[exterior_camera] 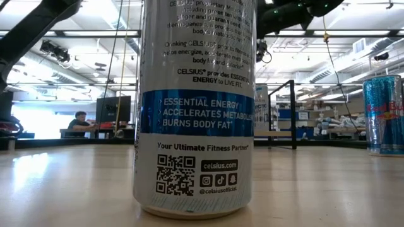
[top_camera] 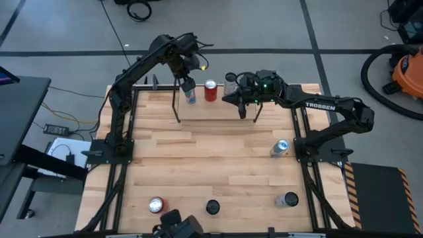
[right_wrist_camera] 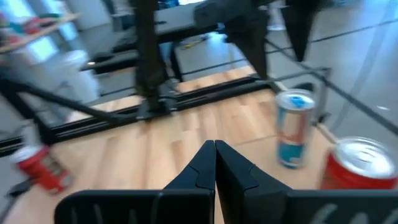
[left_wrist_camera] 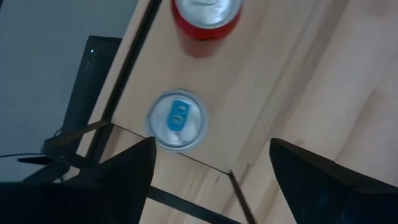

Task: Place canned beverage on shelf
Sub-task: Put the white-blue soda can on the shelf aligned with the other white-blue soda can

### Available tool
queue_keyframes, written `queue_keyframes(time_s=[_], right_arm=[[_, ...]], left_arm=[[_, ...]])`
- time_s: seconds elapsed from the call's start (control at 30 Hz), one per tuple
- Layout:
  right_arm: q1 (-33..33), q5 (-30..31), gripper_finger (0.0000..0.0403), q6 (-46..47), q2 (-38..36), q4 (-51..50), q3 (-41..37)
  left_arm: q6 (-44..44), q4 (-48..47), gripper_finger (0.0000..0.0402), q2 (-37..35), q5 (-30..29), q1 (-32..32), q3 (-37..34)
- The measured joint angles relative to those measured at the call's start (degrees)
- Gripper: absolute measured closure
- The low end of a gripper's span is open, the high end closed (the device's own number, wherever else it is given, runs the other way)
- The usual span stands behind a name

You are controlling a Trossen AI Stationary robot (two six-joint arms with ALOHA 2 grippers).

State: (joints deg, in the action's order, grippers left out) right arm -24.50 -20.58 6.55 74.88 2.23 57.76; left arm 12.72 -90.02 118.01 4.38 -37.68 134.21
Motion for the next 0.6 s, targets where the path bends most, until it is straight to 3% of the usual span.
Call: queue_keyframes(time_s=[0.27, 0.6], right_arm=[[0.3, -10.8, 0.0393, 0.2, 0.0, 2.0, 0.0], [1.3, -11.1, 0.0393, 7.3, -0.1, 3.9, 0.0]], left_arm=[[-1.7, 0.0, 0.0086, -2.4, 0.1, 5.4, 0.0], [-3.4, 0.0, 0.0086, -6.2, 0.1, 12.8, 0.0]])
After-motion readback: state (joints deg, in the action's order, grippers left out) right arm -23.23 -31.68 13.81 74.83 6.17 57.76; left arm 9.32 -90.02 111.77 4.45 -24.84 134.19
